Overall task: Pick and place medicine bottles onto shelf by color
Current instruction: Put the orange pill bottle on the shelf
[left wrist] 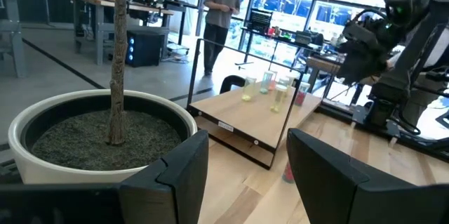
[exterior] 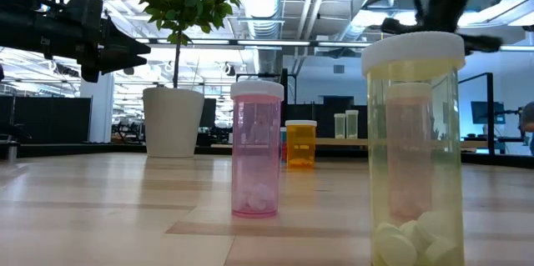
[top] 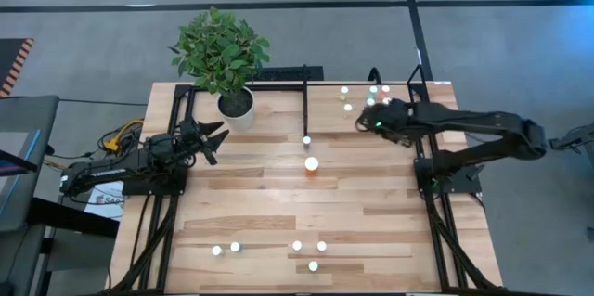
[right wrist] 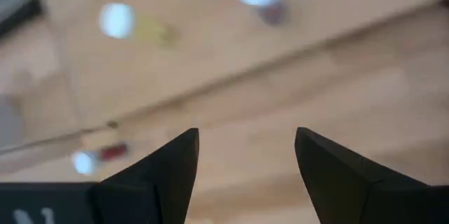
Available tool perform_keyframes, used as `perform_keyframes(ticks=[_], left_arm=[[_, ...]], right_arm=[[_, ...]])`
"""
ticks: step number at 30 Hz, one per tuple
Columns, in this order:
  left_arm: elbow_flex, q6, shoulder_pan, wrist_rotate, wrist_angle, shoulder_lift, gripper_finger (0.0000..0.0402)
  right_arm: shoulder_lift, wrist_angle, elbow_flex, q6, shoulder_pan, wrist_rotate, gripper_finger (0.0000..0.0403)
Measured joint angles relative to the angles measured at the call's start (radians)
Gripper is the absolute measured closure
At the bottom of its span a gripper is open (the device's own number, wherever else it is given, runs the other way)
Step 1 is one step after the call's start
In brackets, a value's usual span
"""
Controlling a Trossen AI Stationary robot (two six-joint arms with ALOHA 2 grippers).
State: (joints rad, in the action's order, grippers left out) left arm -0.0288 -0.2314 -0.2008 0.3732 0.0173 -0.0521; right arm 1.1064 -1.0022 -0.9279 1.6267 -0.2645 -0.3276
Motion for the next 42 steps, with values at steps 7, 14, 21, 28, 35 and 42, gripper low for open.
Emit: perform_keyframes(ticks=[7,14,21,28,35,42], left_arm=[[0.000,0.000,0.000,0.000,0.000,0.000,0.0220],[0.000,0.000,0.000,0.000,0.000,0.000,0.0220],[0.000,0.000,0.000,0.000,0.000,0.000,0.0220],[0.000,0.000,0.000,0.000,0.000,0.000,0.0220],[0.000,0.000,0.000,0.000,0.000,0.000,0.0220],[0.000,0.000,0.000,0.000,0.000,0.000,0.0220]], right_arm=[[-0.105,-0.212,0.000,0.110,-0.026,0.287,0.0143],[-0.203,-0.199,0.000,-0.234,0.066,0.292,0.0160],[-0.330,0.046,0.000,-0.620,0.146,0.287,0.0206],[-0.368,0.097,0.021,-0.887,0.203,0.305,0.0247],[-0.476,0.296,0.170,-0.947,0.222,0.306,0.0271],[-0.536,0.624,0.326,-0.934,0.178,0.238,0.0289]])
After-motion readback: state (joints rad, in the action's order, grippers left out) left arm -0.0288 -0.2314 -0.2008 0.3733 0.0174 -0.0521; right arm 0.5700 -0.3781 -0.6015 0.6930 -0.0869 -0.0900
